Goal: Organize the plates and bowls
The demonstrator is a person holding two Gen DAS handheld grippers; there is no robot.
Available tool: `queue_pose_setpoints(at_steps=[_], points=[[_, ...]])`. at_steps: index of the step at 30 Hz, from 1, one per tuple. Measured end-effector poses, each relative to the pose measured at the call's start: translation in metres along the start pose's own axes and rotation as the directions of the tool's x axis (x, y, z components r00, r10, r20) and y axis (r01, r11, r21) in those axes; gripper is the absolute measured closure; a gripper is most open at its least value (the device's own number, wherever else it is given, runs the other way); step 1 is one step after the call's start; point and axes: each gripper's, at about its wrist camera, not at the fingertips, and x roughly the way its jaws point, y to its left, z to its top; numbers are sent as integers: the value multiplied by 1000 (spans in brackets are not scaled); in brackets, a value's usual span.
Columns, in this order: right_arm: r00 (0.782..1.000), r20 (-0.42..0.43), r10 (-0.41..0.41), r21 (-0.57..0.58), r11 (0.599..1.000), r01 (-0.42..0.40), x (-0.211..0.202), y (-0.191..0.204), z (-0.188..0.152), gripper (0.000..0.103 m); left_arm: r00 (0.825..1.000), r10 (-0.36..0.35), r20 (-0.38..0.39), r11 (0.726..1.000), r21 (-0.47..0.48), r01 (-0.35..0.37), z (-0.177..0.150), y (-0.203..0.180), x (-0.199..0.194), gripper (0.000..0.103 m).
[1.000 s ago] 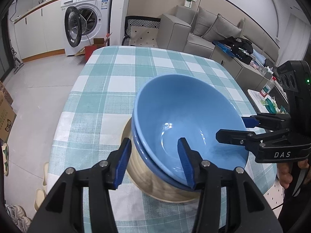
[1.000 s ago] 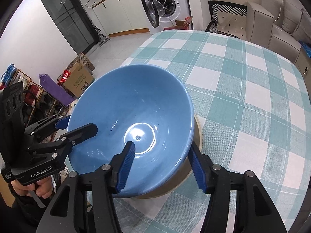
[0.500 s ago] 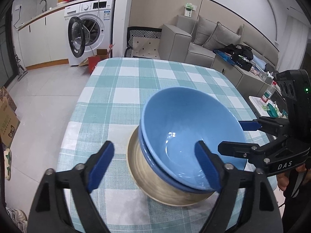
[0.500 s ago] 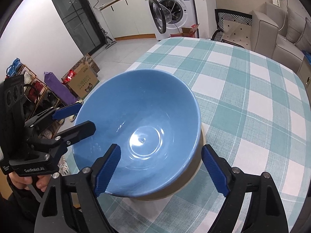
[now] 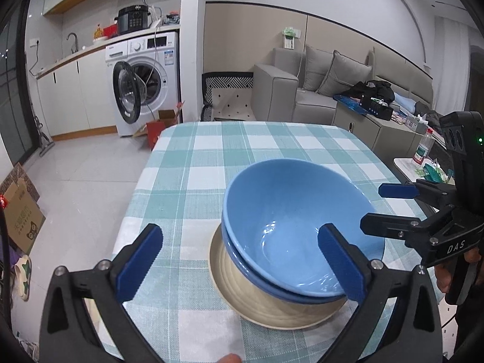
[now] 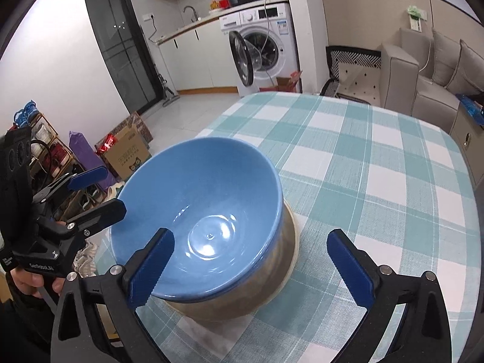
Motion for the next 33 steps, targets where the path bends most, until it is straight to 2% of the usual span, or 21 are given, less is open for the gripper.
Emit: queue_pose_setpoints(at_steps=[6,14,23,33], points=[[995,103,-5,-4,1000,5,-15,-2,-15,0,996,34,79,999,34,-37,-6,-5,-14,0],[976,216,3,-39,999,6,-34,-3,-43,0,981,83,178,993,63,-95,-21,-11,-29,0],[953,301,39,-72,997,-18,-52,7,-72,0,976,85,199,993,59,-98,-43,-18,-36,0],[930,369,-3,-70,997,30,-64,23,-102,0,972,73,223,995,46,-85,-70,-26,-49,0]])
